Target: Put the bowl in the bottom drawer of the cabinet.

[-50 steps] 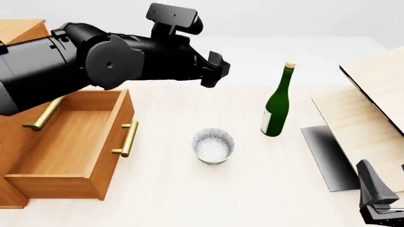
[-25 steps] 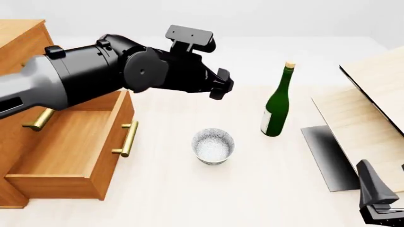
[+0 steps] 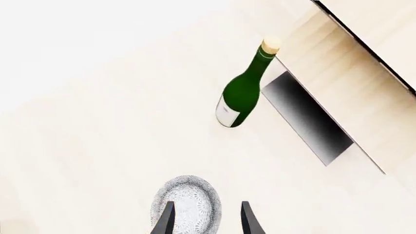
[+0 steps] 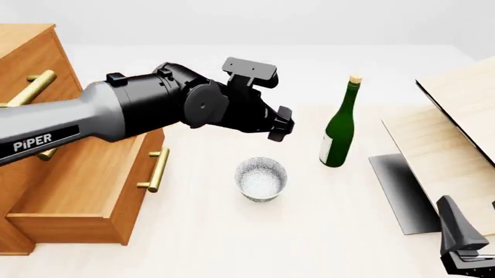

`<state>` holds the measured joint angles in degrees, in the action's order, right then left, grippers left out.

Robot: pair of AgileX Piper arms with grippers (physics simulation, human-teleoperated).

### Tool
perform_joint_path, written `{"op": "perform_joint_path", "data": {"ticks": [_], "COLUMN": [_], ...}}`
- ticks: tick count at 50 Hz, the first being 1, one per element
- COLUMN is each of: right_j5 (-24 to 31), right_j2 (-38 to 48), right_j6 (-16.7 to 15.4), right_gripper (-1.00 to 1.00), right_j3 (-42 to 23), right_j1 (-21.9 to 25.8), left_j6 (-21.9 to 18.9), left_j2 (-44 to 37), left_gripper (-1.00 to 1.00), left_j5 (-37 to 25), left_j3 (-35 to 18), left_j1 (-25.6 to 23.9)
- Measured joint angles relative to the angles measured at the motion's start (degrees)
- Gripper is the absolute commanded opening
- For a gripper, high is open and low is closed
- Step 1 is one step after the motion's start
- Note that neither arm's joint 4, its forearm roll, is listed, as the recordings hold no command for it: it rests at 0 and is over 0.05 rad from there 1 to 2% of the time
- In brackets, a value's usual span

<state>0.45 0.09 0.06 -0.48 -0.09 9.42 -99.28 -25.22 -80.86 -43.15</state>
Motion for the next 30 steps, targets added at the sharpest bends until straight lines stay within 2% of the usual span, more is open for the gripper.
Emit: {"op": "perform_joint_path", "data": {"ticks": [30], "right_j5": [-0.2], "right_j2": [0.1], "right_j6": [0.0], "right_gripper": [1.00], "right_j3": [0.1], "right_j1": [0.0], "left_j6": [3.6], "left_j2": [-6.8], "left_gripper": [1.00], "left_j5": [-0.5], "left_j3": [-2.5], "left_j1": [-2.1]}}
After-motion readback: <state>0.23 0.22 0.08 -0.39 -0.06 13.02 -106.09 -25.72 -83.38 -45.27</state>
